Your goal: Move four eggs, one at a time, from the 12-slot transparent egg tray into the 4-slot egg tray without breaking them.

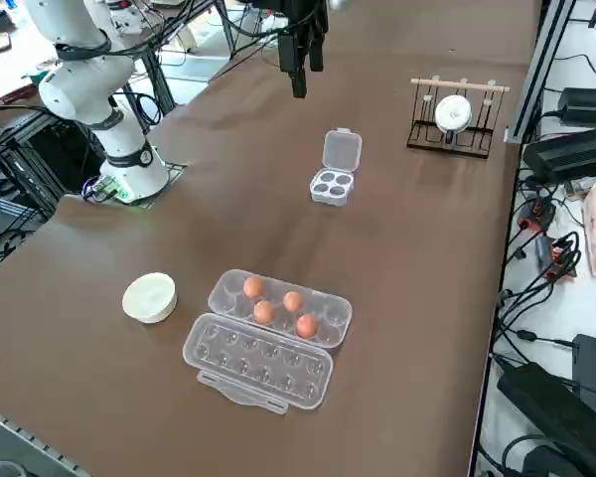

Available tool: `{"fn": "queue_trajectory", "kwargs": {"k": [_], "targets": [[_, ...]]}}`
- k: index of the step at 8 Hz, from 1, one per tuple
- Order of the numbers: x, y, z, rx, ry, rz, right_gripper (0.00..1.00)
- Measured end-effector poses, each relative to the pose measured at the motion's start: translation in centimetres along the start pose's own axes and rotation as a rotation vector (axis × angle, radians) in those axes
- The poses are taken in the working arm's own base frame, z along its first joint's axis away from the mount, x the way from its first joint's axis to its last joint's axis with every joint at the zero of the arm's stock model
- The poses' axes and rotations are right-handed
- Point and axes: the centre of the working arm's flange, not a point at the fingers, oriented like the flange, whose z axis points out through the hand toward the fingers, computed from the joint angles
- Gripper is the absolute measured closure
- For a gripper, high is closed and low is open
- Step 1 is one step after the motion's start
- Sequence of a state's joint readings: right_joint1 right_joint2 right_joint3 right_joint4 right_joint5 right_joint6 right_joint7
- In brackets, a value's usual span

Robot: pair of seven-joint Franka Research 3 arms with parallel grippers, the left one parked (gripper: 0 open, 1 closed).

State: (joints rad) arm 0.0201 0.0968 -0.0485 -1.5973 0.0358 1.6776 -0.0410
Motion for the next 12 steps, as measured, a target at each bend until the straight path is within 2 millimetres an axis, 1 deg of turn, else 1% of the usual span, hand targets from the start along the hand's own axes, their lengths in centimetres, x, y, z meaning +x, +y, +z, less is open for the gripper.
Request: {"fn": "queue_trajectory", "kwargs": {"k": [5,9,10,12], "targets": [[0.1,0.1,0.1,0.001,0.001,0.003,0.0],[-0.1,-0.6,0.4,0.002,-0.011,-0.017,0.0],[-0.3,-0.8,0.4,0.003,-0.017,-0.045,0.0],[-1.1,-0.8,0.4,0.006,-0.026,-0.155,0.0]]}}
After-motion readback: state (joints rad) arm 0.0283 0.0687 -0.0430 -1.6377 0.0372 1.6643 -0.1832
